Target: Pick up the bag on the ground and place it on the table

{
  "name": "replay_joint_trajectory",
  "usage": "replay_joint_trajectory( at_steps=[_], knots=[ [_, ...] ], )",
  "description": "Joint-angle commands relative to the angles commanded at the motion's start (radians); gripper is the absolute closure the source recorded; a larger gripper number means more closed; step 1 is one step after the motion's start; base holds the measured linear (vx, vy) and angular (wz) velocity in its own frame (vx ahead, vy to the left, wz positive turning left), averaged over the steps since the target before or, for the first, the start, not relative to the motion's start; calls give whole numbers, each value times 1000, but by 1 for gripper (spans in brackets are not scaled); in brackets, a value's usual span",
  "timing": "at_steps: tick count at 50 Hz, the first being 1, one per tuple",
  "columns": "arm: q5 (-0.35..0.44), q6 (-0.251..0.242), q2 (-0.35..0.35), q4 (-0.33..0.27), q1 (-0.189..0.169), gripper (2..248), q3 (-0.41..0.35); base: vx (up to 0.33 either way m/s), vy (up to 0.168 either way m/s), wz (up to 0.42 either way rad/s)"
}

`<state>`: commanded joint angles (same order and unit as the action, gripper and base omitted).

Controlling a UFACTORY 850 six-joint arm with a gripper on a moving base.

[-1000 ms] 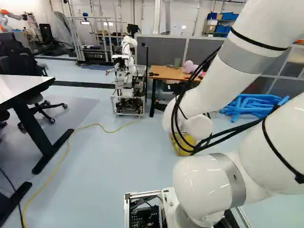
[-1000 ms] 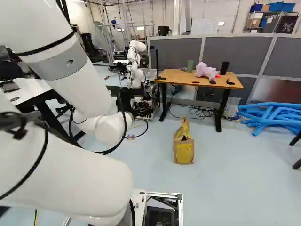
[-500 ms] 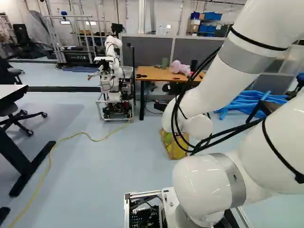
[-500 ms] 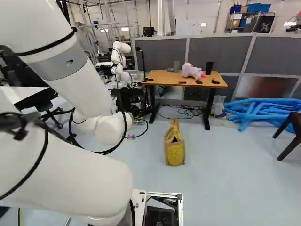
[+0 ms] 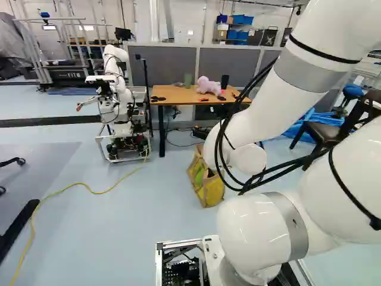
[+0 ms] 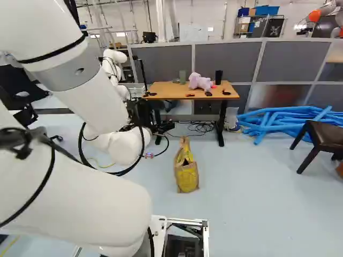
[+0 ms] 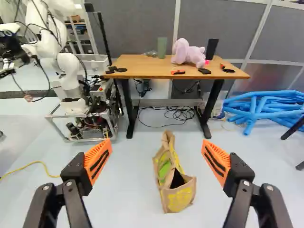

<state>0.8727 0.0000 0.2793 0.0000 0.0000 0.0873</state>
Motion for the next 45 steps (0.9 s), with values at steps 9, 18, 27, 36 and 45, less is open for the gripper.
replay_joint_trajectory(
  at_steps=[9,18,27,36,45],
  knots=[
    [0,0,0,0,0,3,0,137,-67,-145],
    [0,0,0,0,0,3,0,137,-40,-12],
    [0,0,0,0,0,3,0,176,-15,-21],
    [0,0,0,0,0,3,0,157,0,-8],
    [0,0,0,0,0,3,0,155,2,-5]
  ],
)
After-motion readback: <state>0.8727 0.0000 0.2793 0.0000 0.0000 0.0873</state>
